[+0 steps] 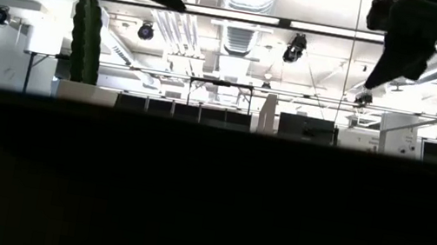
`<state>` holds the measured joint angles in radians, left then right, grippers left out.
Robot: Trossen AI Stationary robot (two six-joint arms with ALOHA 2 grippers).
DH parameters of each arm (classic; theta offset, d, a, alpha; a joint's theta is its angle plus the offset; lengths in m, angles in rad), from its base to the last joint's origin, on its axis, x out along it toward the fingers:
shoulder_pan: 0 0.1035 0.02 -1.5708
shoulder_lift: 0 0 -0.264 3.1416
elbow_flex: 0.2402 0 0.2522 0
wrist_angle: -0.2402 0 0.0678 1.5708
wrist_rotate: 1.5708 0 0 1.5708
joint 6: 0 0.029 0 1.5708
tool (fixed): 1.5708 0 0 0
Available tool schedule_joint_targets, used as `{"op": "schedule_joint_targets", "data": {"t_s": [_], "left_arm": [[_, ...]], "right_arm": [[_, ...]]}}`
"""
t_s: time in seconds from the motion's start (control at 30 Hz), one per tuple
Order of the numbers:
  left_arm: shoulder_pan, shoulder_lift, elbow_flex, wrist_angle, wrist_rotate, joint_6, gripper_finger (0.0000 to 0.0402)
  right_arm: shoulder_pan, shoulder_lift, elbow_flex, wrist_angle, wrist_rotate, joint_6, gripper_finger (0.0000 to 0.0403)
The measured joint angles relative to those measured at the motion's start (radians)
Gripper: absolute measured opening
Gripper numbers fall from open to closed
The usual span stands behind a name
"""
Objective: Pick & Place Mini shaped plates
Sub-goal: Put the black drop shaped plate on the shelf
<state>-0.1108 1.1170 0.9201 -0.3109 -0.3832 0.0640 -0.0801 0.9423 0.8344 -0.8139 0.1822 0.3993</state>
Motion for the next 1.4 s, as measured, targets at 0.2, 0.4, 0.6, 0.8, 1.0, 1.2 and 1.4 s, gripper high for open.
{"op": "schedule_joint_targets", "data": {"t_s": [0.2, 0.4, 0.6, 0.8, 1.0, 1.2, 1.4], "left_arm": [[0.000, 0.028, 0.009, -0.006, 0.000, -0.031, 0.0000], [0.000, 0.029, 0.009, -0.060, 0.000, -0.032, 0.0000], [0.000, 0.028, 0.009, -0.155, 0.001, 0.027, 0.0000], [0.000, 0.028, 0.009, -0.268, 0.005, 0.033, 0.0000], [0.000, 0.028, 0.009, -0.288, 0.005, 0.028, 0.0000], [0.000, 0.028, 0.009, -0.284, 0.005, 0.008, 0.0000], [0.000, 0.028, 0.009, -0.284, 0.004, 0.008, 0.0000]], "right_arm": [[0.056, -0.019, -0.081, 0.108, -0.001, -0.002, 0.0008], [0.127, 0.017, -0.130, 0.236, -0.027, 0.068, 0.0008], [0.239, 0.106, -0.133, 0.316, 0.002, 0.219, 0.0008], [0.314, 0.216, -0.099, 0.323, 0.049, 0.424, 0.0008], [0.349, 0.335, -0.066, 0.324, 0.036, 0.602, 0.0008], [0.349, 0.418, -0.059, 0.322, -0.027, 0.766, 0.0008], [0.348, 0.472, -0.049, 0.327, -0.027, 0.905, 0.0008]]}}
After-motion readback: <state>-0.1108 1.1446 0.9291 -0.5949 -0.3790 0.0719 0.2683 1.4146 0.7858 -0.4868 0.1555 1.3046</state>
